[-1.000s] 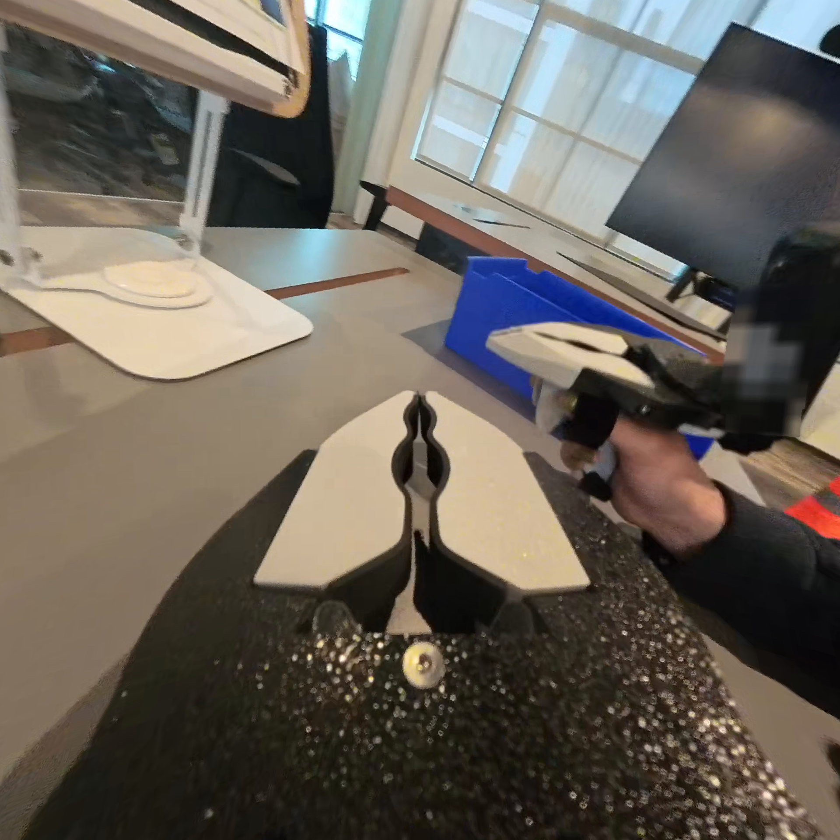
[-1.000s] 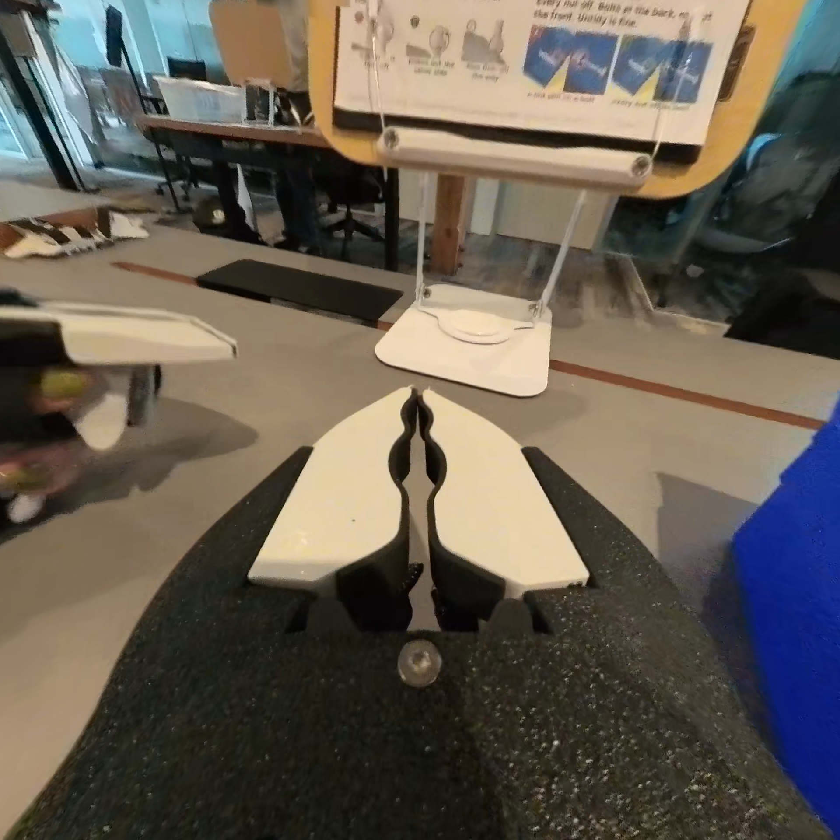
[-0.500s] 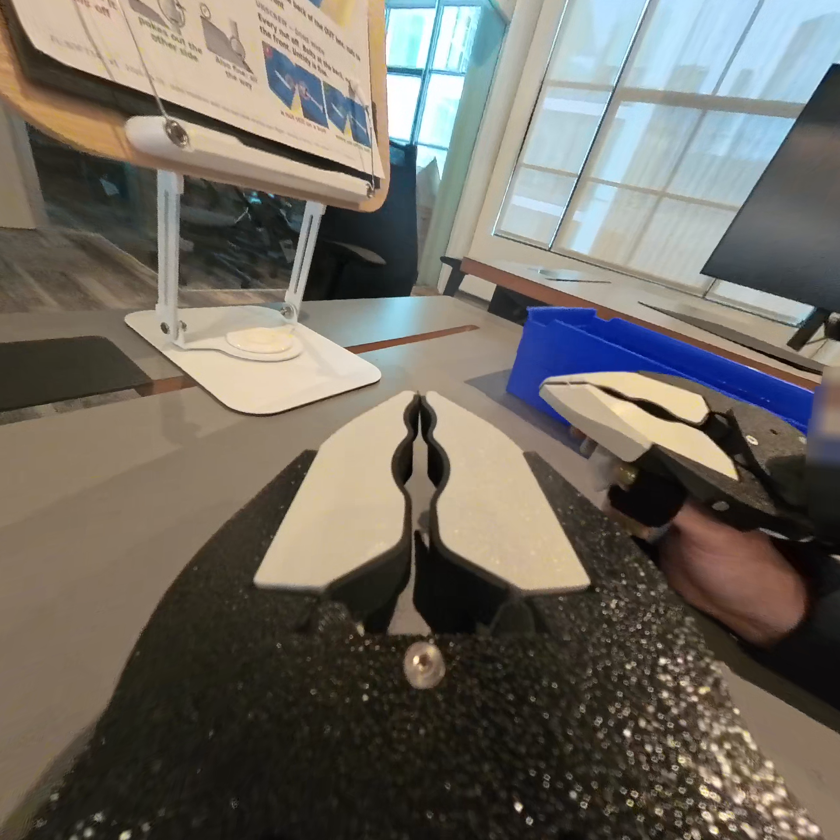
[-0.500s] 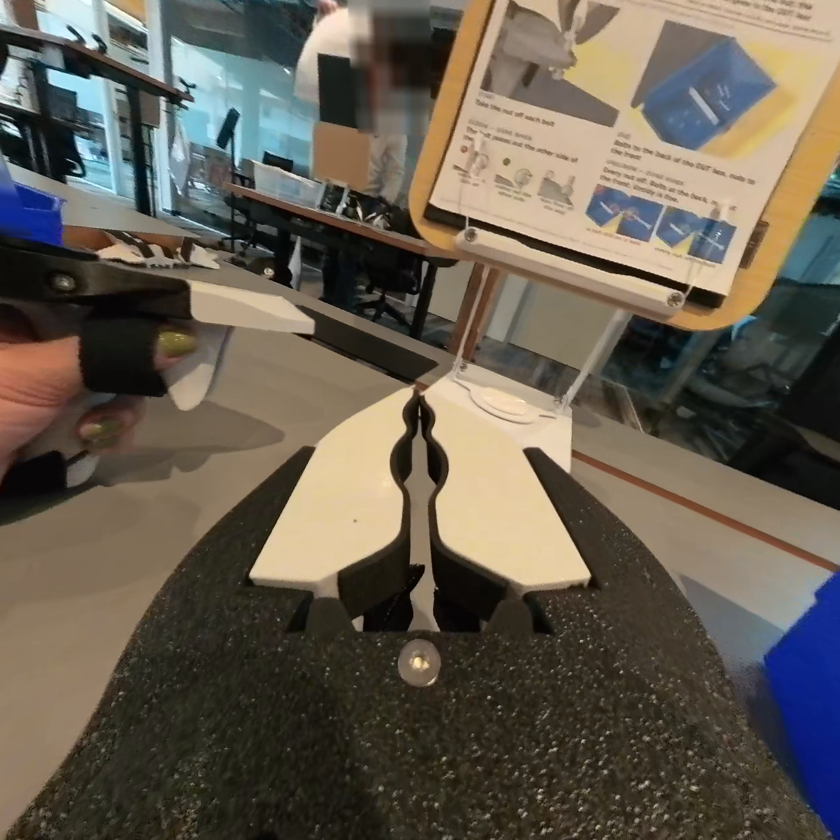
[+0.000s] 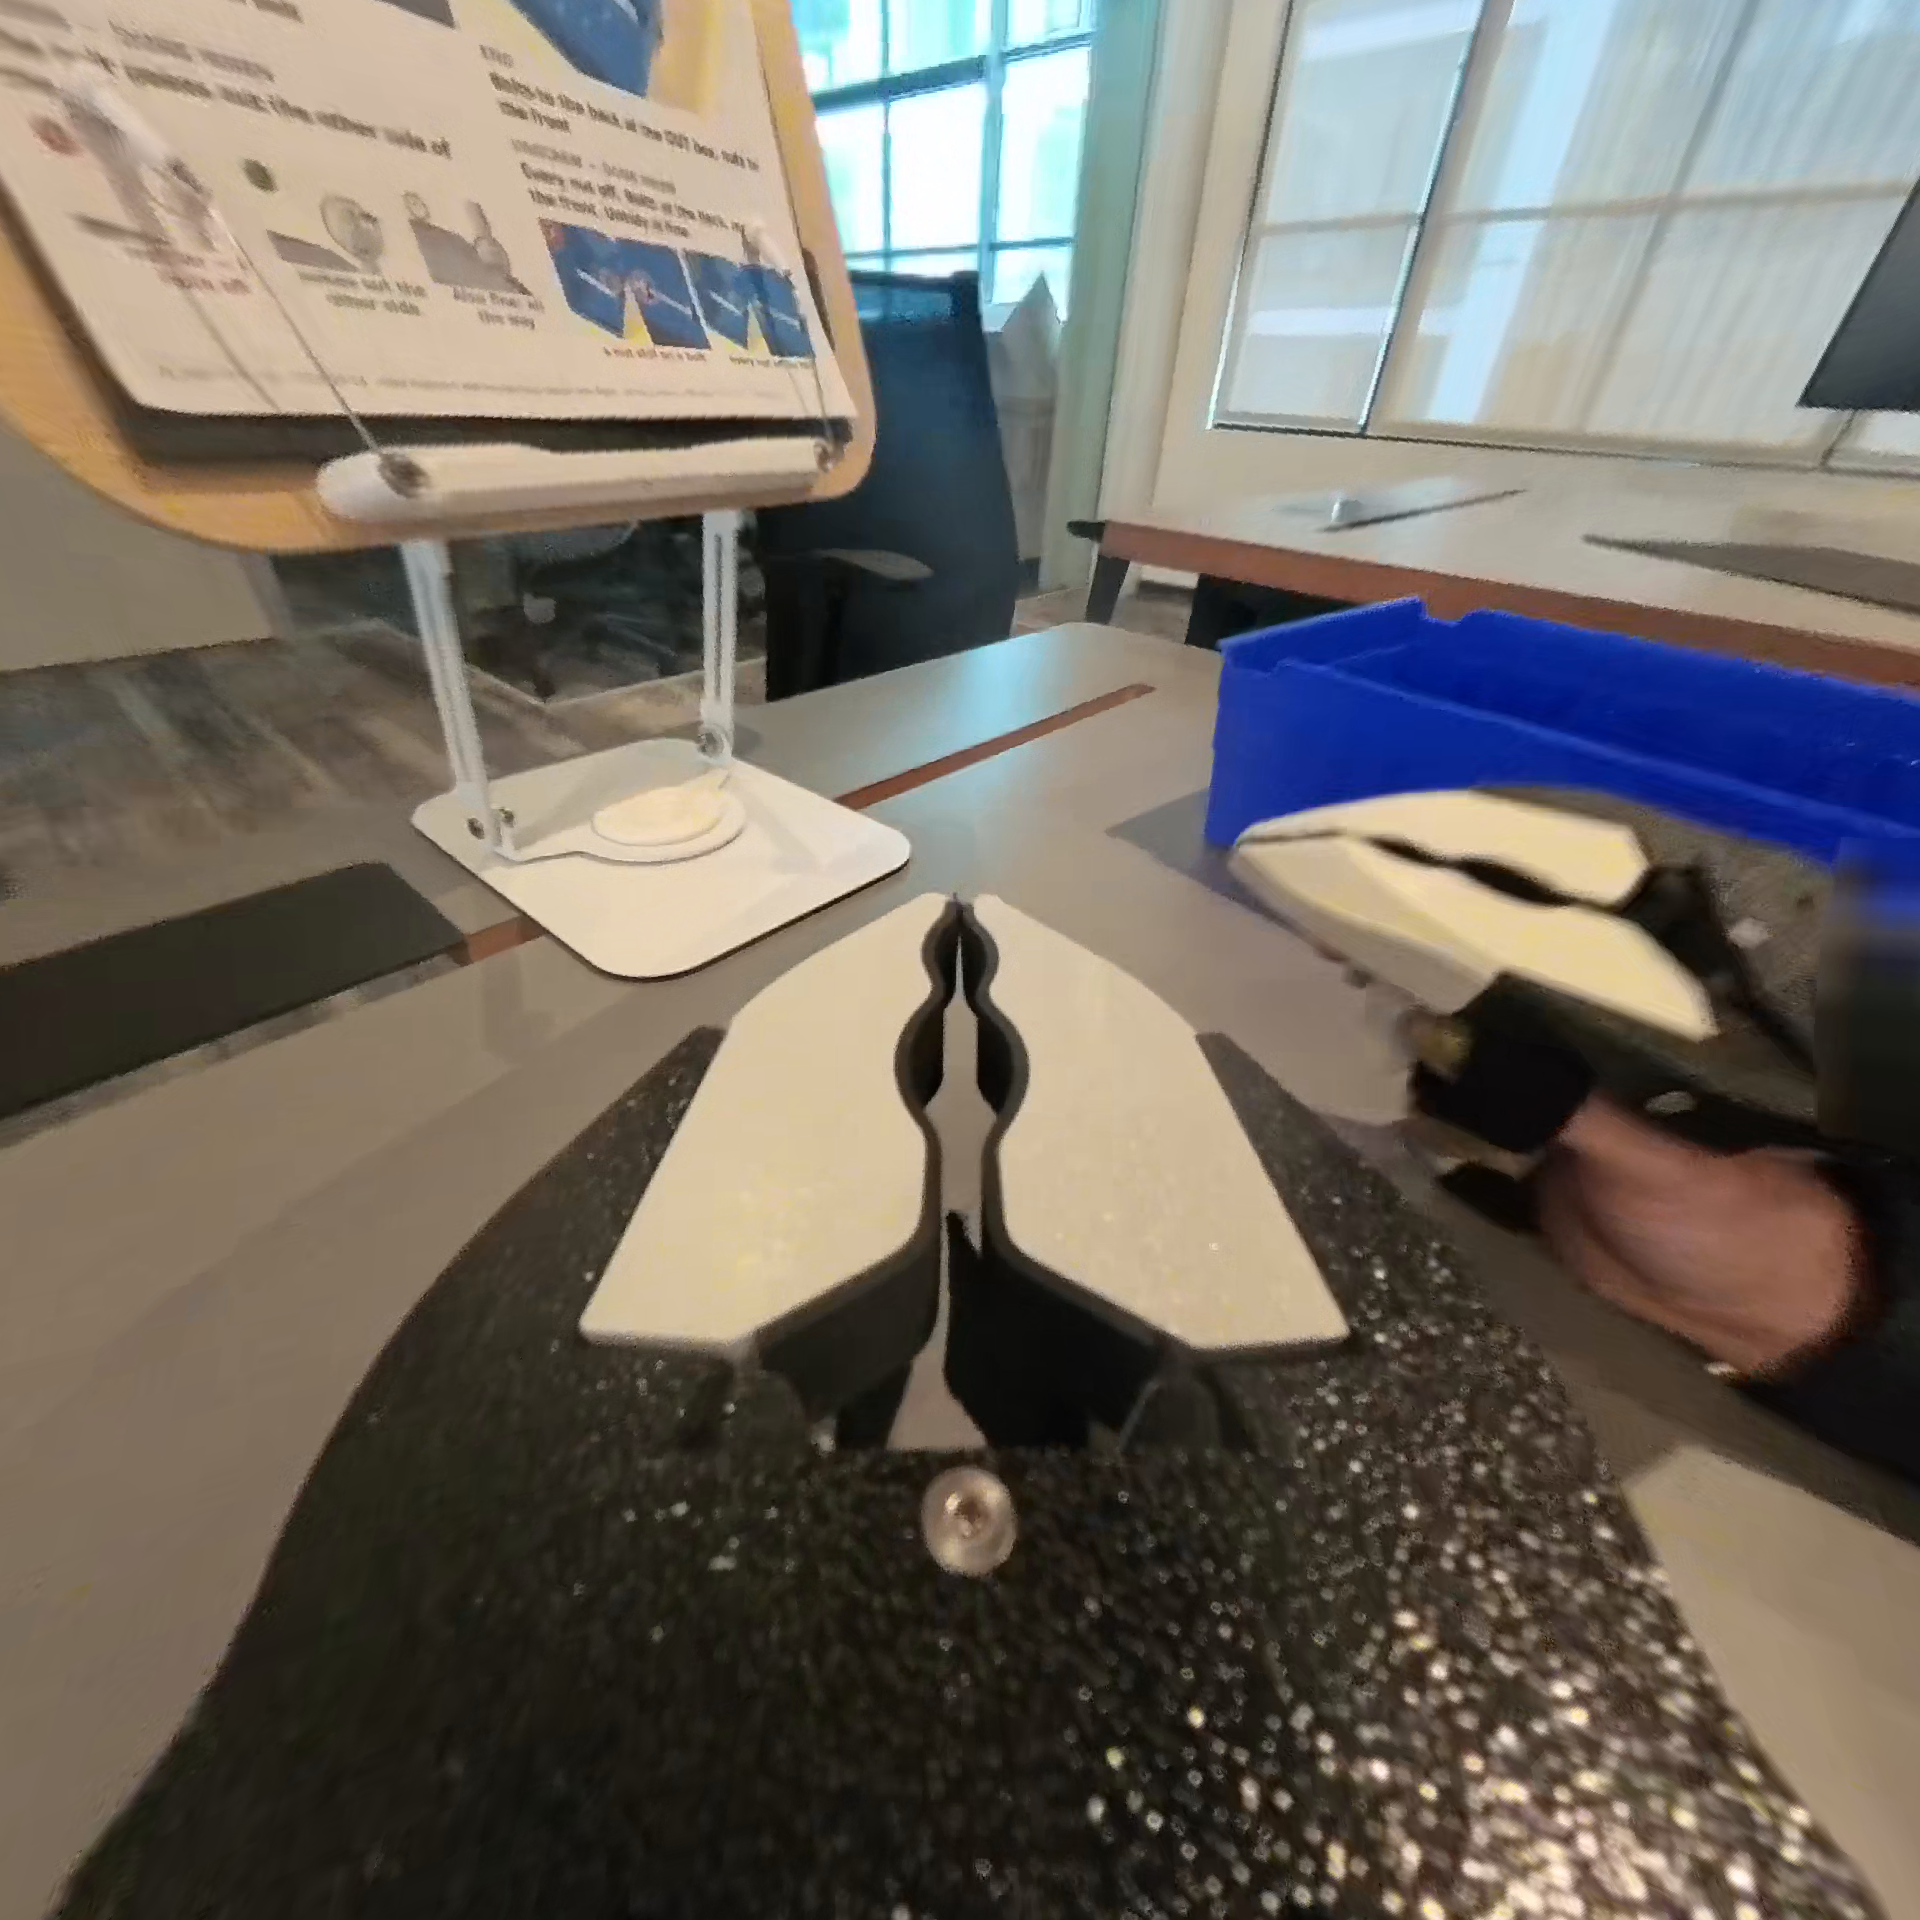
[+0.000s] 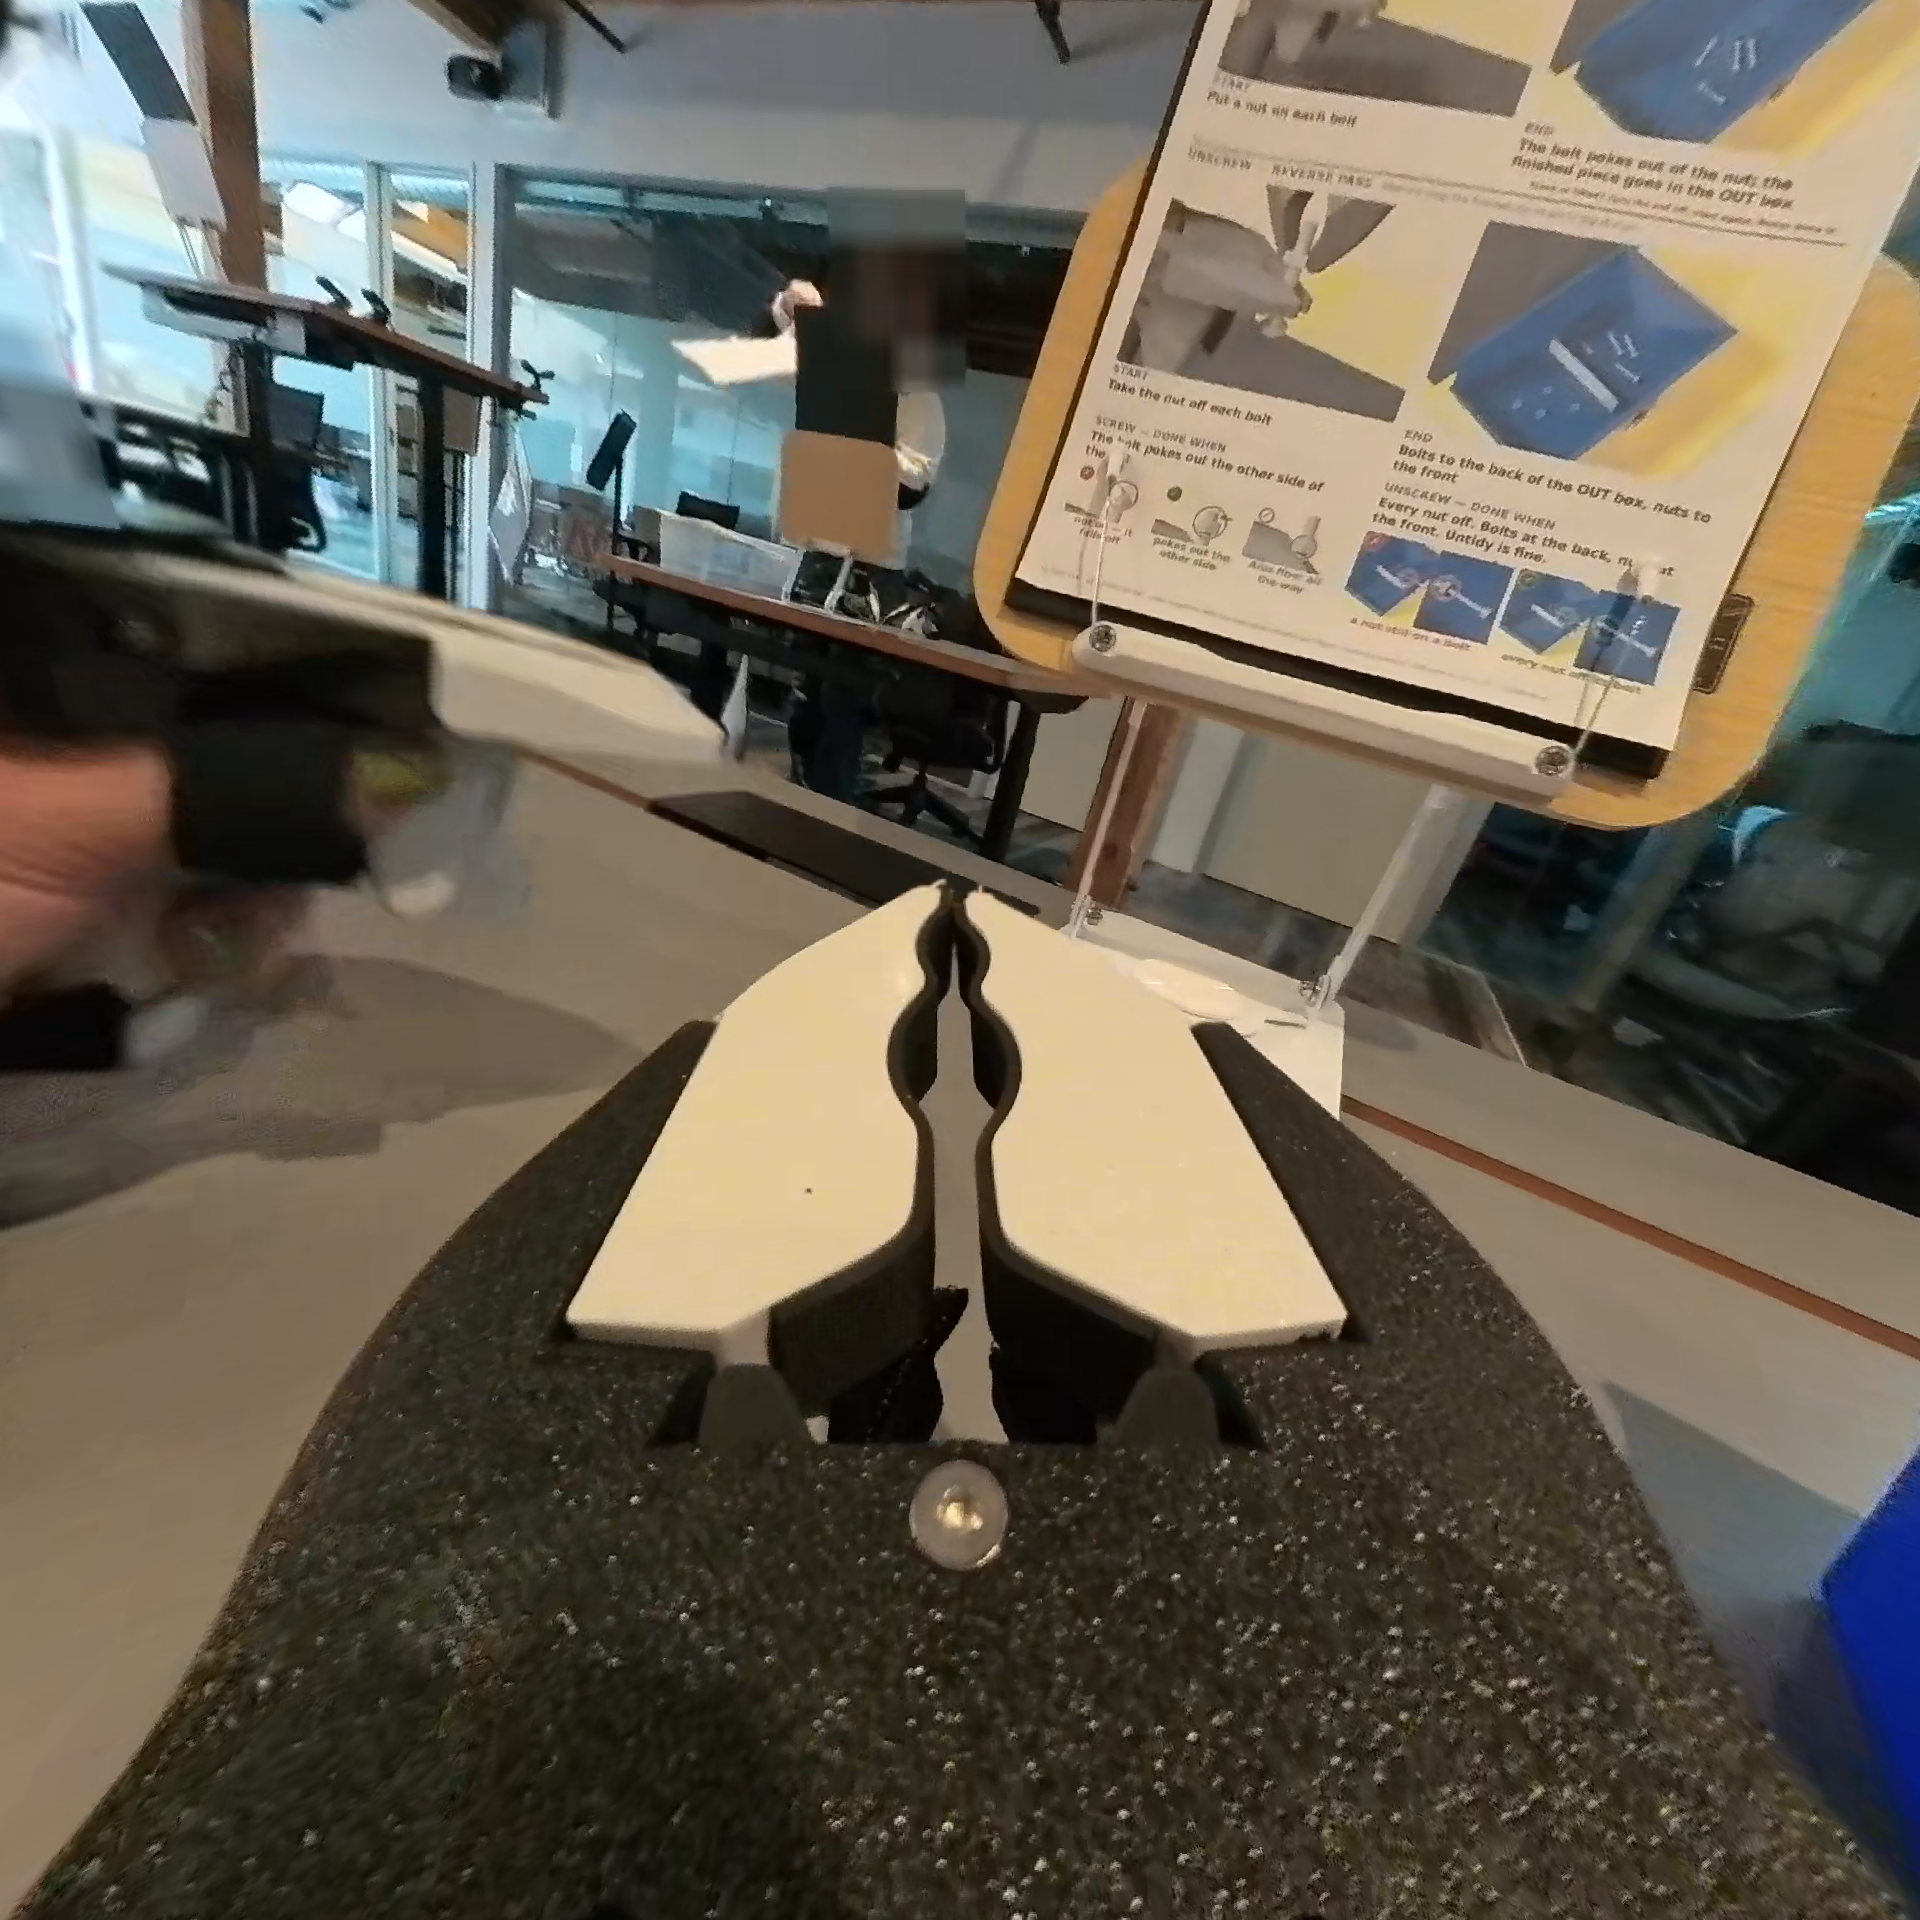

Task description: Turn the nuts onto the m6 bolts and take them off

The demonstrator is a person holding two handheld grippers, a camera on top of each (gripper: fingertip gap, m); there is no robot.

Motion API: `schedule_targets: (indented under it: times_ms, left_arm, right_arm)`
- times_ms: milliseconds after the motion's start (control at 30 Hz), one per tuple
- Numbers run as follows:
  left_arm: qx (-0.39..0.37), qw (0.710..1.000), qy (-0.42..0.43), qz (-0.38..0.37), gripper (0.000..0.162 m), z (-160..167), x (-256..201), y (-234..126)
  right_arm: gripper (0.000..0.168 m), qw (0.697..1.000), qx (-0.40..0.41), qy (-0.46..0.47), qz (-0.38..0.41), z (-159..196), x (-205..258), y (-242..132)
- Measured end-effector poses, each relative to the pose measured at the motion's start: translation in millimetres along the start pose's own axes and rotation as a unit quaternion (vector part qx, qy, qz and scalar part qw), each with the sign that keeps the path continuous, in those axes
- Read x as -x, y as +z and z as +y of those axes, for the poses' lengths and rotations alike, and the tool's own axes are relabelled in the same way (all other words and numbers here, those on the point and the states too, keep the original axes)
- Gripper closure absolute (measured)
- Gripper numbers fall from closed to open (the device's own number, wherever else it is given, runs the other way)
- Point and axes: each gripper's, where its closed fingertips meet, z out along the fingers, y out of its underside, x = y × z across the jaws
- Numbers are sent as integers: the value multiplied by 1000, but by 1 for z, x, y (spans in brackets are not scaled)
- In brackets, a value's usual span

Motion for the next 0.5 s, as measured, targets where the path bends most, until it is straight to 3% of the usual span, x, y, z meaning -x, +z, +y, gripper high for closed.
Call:
schedule_targets:
  times_ms: [100,200,367,433,500]
  left_arm:
    - [22,999,-38,-31,162,-27,-10,-42]
    - [38,996,15,-76,162,-59,-5,-101]
    - [118,953,152,-234,162,-98,74,-217]
    - [173,935,195,-241,160,-100,106,-245]
    - [268,918,205,-207,141,-81,135,-258]
  right_arm:
    - [168,1000,-2,11,0,-1,-2,-1]
    - [168,1000,0,9,-3,0,-1,0]
    - [168,1000,-1,8,-14,-1,3,1]
    - [168,1000,-4,17,-17,-1,4,1]
    - [168,1000,-4,19,-16,-1,4,2]
